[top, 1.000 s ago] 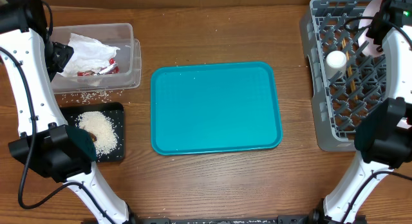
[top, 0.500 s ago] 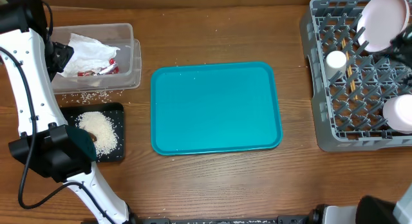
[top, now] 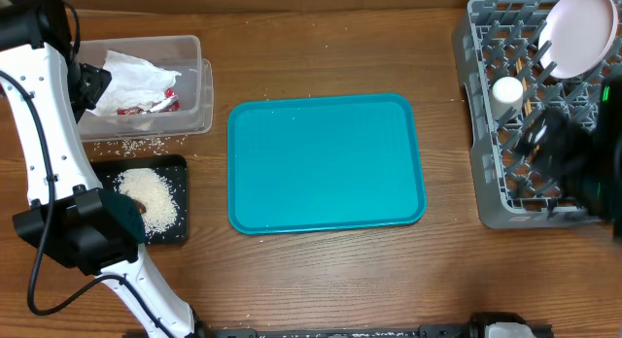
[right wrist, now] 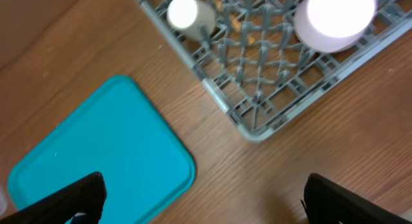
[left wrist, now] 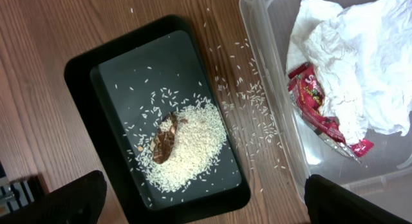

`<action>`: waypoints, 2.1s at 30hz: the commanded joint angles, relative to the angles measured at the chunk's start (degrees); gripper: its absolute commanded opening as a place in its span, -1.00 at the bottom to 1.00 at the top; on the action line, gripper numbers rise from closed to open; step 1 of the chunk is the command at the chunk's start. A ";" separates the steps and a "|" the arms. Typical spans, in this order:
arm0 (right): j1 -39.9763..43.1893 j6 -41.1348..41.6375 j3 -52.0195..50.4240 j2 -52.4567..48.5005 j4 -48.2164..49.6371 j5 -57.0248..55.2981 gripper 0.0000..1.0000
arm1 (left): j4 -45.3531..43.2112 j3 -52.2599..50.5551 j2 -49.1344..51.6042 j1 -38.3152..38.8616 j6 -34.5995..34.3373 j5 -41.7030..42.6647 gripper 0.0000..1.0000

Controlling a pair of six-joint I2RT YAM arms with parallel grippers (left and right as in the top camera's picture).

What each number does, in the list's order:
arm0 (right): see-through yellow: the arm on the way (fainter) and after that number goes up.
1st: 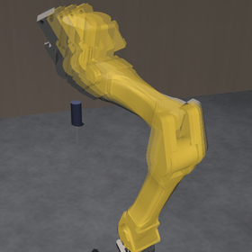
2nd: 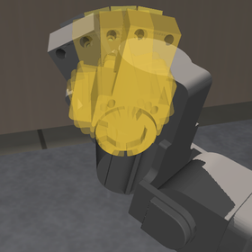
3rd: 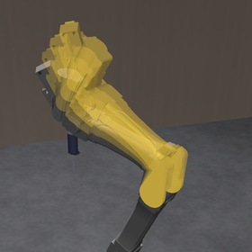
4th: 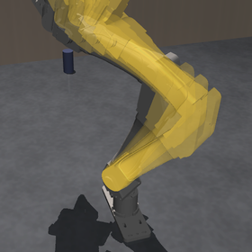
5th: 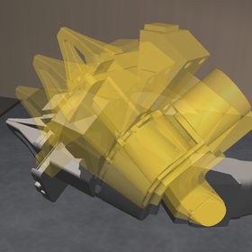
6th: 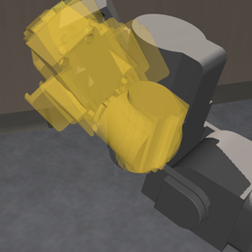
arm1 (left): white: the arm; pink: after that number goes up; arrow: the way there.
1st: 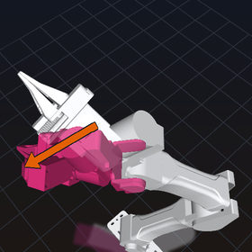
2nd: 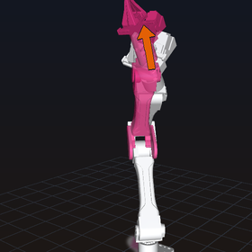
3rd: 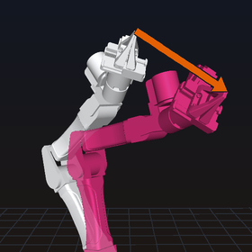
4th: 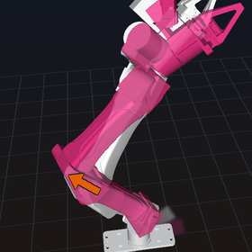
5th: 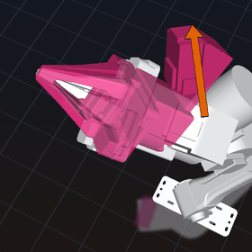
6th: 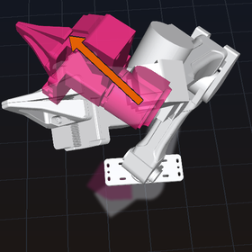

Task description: Sort waste into correct bins and load items into the dishwasher

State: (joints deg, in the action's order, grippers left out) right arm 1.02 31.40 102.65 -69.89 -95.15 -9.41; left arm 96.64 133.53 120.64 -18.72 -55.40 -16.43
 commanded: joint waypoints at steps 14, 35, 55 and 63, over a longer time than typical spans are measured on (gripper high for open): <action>-3.96 6.58 -17.90 10.67 -0.20 2.67 1.00 | 0.17 -0.02 -1.11 0.42 -0.76 -0.44 1.00; -3.96 4.44 -40.57 24.87 22.32 3.80 1.00 | 0.17 -0.02 -1.11 0.42 -0.76 -0.44 1.00; -3.96 4.44 -87.45 67.08 66.69 3.56 1.00 | 0.17 -0.02 -1.11 0.42 -0.76 -0.44 0.99; -3.23 4.42 -97.98 69.72 85.70 3.76 1.00 | 0.17 -0.02 -1.11 0.42 -0.76 -0.44 0.99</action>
State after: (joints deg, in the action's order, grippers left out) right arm -2.66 35.99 6.66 -0.86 -12.62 -5.78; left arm 96.66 133.53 120.64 -18.72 -55.40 -16.45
